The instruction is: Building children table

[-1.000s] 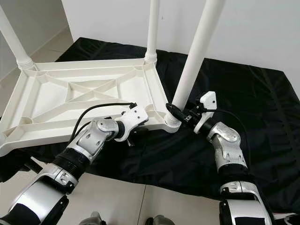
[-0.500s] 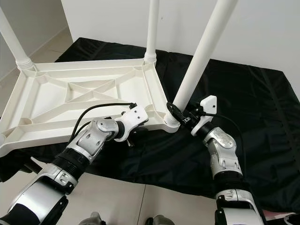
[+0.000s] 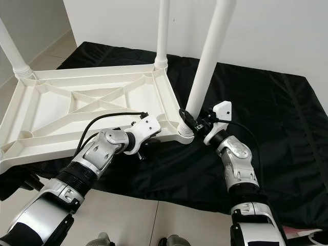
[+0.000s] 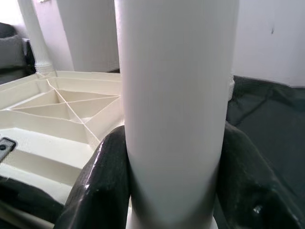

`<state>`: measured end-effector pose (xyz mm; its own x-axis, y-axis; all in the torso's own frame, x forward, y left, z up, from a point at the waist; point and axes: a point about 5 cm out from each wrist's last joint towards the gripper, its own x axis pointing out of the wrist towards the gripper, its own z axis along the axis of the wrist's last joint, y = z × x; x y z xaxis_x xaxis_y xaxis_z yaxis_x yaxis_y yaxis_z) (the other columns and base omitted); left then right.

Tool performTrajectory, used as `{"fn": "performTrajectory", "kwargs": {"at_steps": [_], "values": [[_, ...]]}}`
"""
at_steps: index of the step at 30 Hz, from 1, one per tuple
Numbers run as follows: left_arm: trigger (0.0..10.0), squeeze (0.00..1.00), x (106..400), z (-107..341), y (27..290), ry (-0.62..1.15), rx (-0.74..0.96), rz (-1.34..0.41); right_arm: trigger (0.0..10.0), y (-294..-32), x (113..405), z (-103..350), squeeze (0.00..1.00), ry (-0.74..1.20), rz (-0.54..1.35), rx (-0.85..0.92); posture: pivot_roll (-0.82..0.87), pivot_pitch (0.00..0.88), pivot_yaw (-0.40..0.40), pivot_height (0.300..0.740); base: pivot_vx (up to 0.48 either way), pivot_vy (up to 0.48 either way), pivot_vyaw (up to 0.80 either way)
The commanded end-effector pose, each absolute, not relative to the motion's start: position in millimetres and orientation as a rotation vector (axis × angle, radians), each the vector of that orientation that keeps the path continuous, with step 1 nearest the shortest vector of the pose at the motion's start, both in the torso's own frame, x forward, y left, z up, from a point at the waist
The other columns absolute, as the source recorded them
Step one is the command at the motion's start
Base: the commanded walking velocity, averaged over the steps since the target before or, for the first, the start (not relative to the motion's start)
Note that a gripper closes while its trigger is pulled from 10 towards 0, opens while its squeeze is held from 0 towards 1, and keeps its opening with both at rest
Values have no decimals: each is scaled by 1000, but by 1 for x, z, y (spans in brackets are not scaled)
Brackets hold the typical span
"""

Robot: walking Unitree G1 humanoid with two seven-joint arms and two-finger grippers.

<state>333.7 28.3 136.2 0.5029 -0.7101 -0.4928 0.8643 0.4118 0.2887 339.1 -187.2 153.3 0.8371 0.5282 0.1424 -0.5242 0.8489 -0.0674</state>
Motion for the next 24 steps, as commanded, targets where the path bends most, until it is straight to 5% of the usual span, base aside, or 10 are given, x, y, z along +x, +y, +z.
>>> {"fn": "performTrajectory", "kwargs": {"at_steps": [1, 24], "values": [[10000, 0, 331, 152, 19, 237, 564, -1060, 10000, -200, 334, 115, 0, 61, 464, 12, -63, 28, -11, 740, 0, 0, 0], [10000, 0, 330, 155, 17, 224, 566, -1062, 10000, -220, 317, 101, 0, 81, 426, 13, -67, 23, -10, 740, 0, 0, 0]]}}
